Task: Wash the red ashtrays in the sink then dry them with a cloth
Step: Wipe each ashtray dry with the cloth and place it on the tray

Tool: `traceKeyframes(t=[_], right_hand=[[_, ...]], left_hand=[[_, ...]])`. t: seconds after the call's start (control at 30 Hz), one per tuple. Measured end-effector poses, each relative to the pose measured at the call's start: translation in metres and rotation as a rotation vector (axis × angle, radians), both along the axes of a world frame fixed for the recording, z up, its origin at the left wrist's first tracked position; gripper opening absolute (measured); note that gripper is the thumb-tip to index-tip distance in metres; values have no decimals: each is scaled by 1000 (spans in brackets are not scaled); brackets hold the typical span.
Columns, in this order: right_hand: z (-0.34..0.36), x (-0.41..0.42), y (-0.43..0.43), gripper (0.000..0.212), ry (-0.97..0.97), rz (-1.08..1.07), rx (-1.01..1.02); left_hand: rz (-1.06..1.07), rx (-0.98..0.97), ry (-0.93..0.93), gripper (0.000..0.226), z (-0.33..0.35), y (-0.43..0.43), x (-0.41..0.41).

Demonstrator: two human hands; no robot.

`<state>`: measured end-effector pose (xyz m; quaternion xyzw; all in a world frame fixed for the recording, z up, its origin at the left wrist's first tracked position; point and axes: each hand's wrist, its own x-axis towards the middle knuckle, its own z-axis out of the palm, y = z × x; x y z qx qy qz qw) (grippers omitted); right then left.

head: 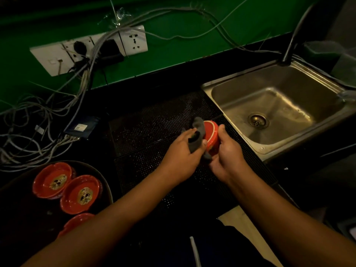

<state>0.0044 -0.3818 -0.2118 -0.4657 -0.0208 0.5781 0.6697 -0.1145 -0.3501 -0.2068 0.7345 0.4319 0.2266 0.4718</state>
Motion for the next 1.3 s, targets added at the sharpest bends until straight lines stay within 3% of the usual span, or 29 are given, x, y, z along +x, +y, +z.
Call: traceKeyframes(t=[0.07, 0.17, 0.23, 0.3, 0.37, 0.43, 0.5, 0.57, 0.63, 0.7, 0.73, 0.8, 0.93, 1.07, 1.17, 1.23, 1.3], right_hand=[[4, -1, -4, 32, -233, 0, -16], [4, -7, -12, 11, -885, 126, 36], [-2, -6, -17, 7, -1223, 329, 127], [-8, 2, -21, 28, -1577, 584, 202], [-9, 9, -19, 61, -1887, 779, 262], [-4, 13, -17, 61, -2022, 830, 327], [2, 16, -18, 51, -2001, 736, 383], [6, 16, -20, 51, -1793, 496, 306], [12, 16, -18, 60, -1400, 313, 120], [15, 12, -15, 61, -938, 387, -15], [15, 9, -15, 50, -760, 442, -23], [16, 0, -13, 26, -581, 432, -11], [14, -15, -8, 25, -455, 321, -3], [12, -24, -13, 32, -313, 376, -26], [12, -14, -12, 30, -552, 368, -46], [13, -3, -10, 21, -679, 376, -49], [17, 5, -8, 18, -682, 388, -35]], left_hand=[[36, -121, -103, 63, -1, -12, 3], [154, -511, -393, 37, 8, -12, 2], [193, -804, -509, 47, 16, -2, -5], [193, -924, -507, 60, 17, 9, -14], [221, -946, -465, 53, 12, 12, -18], [255, -950, -466, 38, 6, 10, -21], [273, -956, -521, 21, 3, 8, -22], [282, -967, -592, 20, 7, 8, -25], [270, -953, -627, 31, 8, 10, -30], [249, -918, -632, 43, 8, 13, -34], [240, -900, -618, 44, 8, 13, -35], [230, -901, -591, 49, 7, 14, -35], [246, -999, -651, 78, -1, 17, -32], [207, -926, -545, 78, -2, 18, -36], [317, -675, -314, 60, -3, 20, -37], [469, -477, -266, 50, -3, 23, -42], [363, -417, -247, 59, 1, 24, -46]])
